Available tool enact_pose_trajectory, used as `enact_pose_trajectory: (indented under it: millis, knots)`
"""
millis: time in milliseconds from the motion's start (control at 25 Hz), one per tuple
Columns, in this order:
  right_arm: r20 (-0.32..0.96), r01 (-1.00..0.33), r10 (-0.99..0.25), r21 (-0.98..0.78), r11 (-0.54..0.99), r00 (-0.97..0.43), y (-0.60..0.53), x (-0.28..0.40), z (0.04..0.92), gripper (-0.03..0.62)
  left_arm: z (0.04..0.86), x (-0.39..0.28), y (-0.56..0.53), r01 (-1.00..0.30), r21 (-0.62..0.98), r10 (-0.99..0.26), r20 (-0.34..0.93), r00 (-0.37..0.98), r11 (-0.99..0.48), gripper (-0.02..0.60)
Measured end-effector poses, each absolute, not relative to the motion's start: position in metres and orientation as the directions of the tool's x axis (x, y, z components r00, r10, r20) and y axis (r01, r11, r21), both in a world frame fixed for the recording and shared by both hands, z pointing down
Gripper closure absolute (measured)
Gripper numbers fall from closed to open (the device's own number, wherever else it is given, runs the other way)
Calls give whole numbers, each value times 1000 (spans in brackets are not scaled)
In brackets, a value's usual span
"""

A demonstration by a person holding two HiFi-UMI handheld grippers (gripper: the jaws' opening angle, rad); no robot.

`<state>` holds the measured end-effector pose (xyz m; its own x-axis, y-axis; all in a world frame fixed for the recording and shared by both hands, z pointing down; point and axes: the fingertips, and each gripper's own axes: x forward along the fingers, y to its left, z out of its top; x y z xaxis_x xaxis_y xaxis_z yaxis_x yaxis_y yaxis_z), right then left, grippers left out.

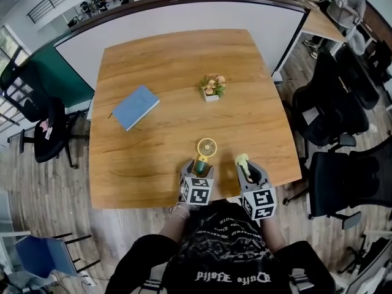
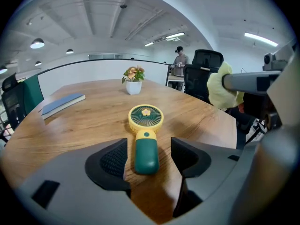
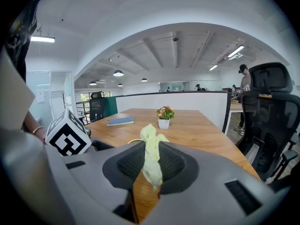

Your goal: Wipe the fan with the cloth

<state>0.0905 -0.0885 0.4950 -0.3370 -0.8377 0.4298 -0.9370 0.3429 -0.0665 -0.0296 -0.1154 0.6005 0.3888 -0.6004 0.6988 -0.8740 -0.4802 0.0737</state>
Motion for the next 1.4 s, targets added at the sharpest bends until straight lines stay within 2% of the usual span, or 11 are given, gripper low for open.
enact_pose_trajectory:
  millis: [240, 440, 600, 800, 1040, 1200, 1400]
  knots:
    - [447, -922, -813, -79, 380, -373, -97, 97, 505, 508, 625, -45, -119, -914, 39, -599, 743, 298, -405, 288]
    - [450, -900, -787, -99, 425, -422, -100, 91, 510, 507, 626, -44, -120, -887, 21, -592, 737, 326, -461, 284]
    - [455, -871, -752, -124, 476, -476, -101, 80, 511, 507, 626, -39, -111, -824, -39, -586, 722, 367, -565, 383]
    - [456, -822, -695, -175, 543, -556, -102, 66, 513, 507, 623, -39, -113, -822, 45, -545, 728, 416, -568, 388]
    - [417, -686, -552, -332, 647, -722, -112, 29, 511, 508, 617, -36, -111, -799, 117, -526, 695, 490, -590, 388]
    - [401, -574, -423, -423, 701, -812, -116, -7, 517, 508, 620, -31, -109, -763, 81, -509, 699, 503, -642, 388]
    - [513, -457, -178, -490, 742, -839, -106, -59, 558, 508, 624, -29, -106, -741, 67, -472, 732, 491, -668, 388]
